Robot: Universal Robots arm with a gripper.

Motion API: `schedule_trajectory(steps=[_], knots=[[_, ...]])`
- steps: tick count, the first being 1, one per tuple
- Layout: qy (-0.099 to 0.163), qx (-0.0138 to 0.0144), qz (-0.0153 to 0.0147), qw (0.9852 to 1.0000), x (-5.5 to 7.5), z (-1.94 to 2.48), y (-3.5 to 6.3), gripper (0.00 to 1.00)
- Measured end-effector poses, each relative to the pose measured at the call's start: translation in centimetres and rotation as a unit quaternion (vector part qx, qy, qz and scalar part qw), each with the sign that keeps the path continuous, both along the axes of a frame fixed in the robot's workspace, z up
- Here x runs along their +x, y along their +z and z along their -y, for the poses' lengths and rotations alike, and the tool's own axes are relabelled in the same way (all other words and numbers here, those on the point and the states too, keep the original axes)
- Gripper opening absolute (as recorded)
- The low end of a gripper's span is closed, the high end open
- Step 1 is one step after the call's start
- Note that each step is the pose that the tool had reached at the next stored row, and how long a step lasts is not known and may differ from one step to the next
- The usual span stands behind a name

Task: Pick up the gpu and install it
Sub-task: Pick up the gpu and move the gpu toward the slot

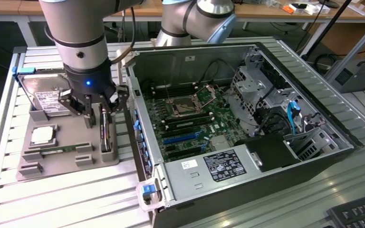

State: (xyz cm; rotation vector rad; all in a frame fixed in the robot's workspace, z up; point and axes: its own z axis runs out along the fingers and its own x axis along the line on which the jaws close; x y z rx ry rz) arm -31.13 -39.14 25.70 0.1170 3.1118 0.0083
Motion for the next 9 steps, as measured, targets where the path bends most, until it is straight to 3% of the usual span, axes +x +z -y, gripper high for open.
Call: schedule_trajectory(steps=[4, 9], knots=[[0.0, -0.0045, -0.0001, 1.0, -0.01, -0.04, -0.36, 0.42], [0.0, -0.0131, 0.0, 0.9999, 0.03, -0.41, -0.74, 0.42]])
